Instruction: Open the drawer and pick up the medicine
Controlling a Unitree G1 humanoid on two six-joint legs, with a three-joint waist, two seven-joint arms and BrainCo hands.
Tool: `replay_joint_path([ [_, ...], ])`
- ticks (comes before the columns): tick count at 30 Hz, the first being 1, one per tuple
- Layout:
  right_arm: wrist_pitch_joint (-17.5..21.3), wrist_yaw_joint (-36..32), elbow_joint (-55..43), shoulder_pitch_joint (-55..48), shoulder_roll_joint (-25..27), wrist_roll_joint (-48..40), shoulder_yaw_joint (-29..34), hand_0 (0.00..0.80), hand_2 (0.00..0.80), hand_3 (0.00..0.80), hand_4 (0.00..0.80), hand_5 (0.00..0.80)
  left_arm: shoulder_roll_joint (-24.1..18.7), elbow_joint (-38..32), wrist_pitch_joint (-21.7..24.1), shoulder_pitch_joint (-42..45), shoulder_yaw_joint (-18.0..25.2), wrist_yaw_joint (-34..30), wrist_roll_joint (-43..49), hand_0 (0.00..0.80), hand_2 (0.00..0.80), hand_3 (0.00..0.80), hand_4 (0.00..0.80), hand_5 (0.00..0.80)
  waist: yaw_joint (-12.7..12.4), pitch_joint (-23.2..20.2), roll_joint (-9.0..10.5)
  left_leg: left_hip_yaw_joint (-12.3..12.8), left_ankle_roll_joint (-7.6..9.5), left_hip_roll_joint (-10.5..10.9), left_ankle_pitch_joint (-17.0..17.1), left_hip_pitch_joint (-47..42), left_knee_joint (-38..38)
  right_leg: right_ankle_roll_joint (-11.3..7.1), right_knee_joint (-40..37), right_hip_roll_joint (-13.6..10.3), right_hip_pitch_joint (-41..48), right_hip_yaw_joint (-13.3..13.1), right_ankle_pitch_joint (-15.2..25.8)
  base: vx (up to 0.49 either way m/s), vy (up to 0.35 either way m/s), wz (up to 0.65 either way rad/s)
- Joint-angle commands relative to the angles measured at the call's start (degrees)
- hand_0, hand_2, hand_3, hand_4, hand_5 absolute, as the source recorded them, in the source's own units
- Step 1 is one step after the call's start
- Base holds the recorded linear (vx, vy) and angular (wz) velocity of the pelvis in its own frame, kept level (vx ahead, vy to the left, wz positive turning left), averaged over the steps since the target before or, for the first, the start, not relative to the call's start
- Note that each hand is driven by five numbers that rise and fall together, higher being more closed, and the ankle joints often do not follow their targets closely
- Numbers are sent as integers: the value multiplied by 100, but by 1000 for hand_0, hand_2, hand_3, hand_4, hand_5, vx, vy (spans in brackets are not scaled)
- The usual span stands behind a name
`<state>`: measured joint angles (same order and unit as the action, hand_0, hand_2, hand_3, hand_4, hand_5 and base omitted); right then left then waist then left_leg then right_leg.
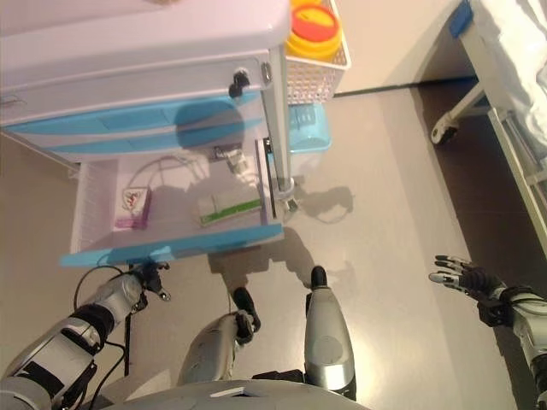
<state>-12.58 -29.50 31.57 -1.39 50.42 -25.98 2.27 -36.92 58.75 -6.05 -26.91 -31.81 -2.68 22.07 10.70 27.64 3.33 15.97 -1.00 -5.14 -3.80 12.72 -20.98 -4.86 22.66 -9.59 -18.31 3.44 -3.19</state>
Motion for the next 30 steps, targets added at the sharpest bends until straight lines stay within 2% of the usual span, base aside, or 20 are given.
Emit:
replay_joint_path([
  [1,342,-99,170,-152,-177,-254,-192,0,0,0,0,0,-522,-279,85,-209,165,63,252,0,0,0,0,0,30,-155,126,-95,184,232,-657,300,-908,-205,96,47,90,184,69,-66,3,-5],
  [7,685,-101,588,-92,-188,-487,-389,0,0,0,0,0,-1027,-269,91,-920,-19,-344,227,0,0,0,0,0,66,-65,142,-37,181,244,-625,395,-885,-271,28,27,-41,134,175,-47,-4,-1],
  [14,844,-30,679,-62,-204,-681,-555,0,0,0,0,0,-1364,139,83,-1640,-186,-424,49,0,0,0,0,0,174,-88,190,63,159,190,-652,434,-920,-287,30,32,-145,100,217,2,0,1],
  [18,768,28,808,-125,-196,-799,-519,0,0,0,0,0,-1638,261,121,-2126,-365,-469,33,0,0,0,0,0,241,-84,197,100,163,175,-709,502,-1004,-281,48,34,-234,70,209,17,4,0],
  [19,796,26,863,-140,-195,-820,-536,0,0,0,0,0,-1691,275,137,-2225,-429,-476,7,0,0,0,0,0,250,-66,162,42,124,173,-870,471,-1082,-323,132,53,-210,57,80,70,22,5],
  [22,918,-16,1072,-148,-222,-912,-576,0,0,0,0,0,-1848,373,171,-2660,-629,-425,-131,0,0,0,0,0,301,-45,163,46,140,159,-925,579,-1192,-312,199,81,-346,1,71,17,17,11],
  [26,878,38,1270,-198,-334,-988,-588,0,0,0,0,0,-1975,357,116,-3081,-820,-334,-313,0,0,0,0,0,347,-15,168,39,161,148,-1001,727,-1346,-294,265,120,-493,-51,45,-3,4,2],
  [30,1086,-43,1724,-226,-483,-994,-642,0,0,0,0,0,-2056,411,126,-3492,-1007,-310,-408,0,0,0,0,0,368,8,186,27,203,135,-1116,868,-1522,-293,329,162,-642,-105,46,-18,7,-4],
])
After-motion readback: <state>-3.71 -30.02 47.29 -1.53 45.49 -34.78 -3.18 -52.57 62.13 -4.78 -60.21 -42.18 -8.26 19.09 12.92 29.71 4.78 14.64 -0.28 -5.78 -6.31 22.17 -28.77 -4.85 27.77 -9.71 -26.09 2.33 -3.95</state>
